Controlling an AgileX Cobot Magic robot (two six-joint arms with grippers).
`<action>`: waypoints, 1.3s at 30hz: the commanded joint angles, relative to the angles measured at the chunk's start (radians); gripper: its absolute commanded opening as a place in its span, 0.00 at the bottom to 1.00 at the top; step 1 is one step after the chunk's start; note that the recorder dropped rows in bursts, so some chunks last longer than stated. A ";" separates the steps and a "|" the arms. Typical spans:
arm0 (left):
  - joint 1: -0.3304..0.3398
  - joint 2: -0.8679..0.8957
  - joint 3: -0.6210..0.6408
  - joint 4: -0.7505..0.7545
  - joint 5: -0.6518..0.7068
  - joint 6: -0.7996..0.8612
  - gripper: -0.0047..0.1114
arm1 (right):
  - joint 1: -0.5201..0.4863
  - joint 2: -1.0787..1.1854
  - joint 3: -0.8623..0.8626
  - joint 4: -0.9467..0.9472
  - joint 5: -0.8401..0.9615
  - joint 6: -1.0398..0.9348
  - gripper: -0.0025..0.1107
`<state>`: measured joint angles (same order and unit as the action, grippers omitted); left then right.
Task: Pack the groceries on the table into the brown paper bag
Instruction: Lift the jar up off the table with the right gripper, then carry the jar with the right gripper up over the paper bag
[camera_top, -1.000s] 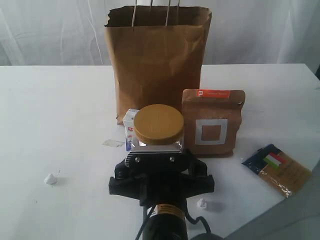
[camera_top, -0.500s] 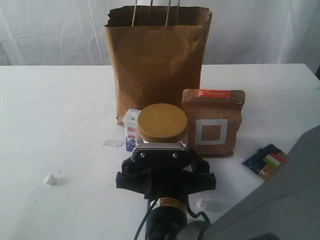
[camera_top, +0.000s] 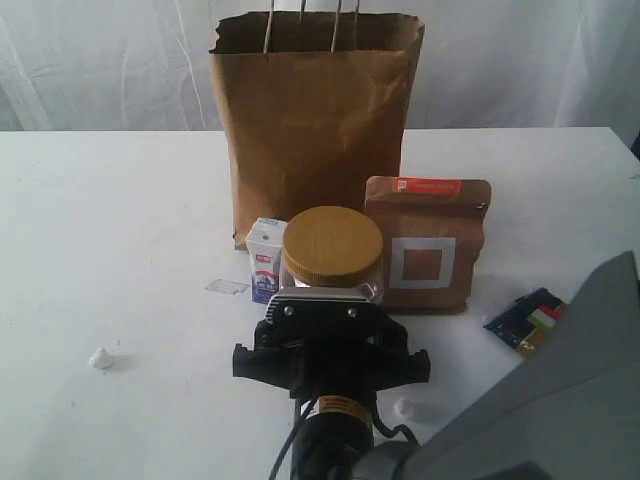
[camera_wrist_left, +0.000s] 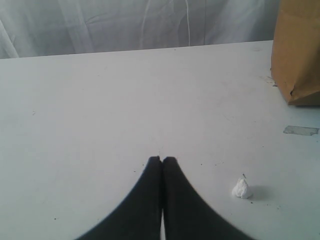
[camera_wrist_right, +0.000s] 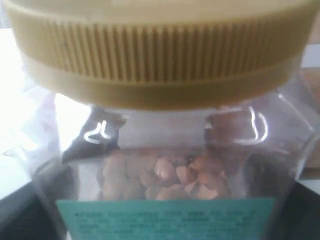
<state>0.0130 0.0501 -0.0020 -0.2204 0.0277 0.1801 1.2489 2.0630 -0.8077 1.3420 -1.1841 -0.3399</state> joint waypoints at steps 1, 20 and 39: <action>-0.006 -0.008 0.002 -0.006 -0.004 0.003 0.04 | 0.009 -0.005 0.000 0.009 -0.037 0.004 0.27; -0.006 -0.008 0.002 -0.006 -0.004 0.003 0.04 | 0.271 -0.424 0.066 0.048 -0.037 -0.332 0.19; -0.006 -0.008 0.002 -0.006 -0.004 0.003 0.04 | 0.315 -1.303 -0.498 0.316 0.203 -1.803 0.19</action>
<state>0.0130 0.0501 -0.0020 -0.2204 0.0277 0.1801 1.5653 0.7221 -1.2642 1.6472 -1.0121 -2.0160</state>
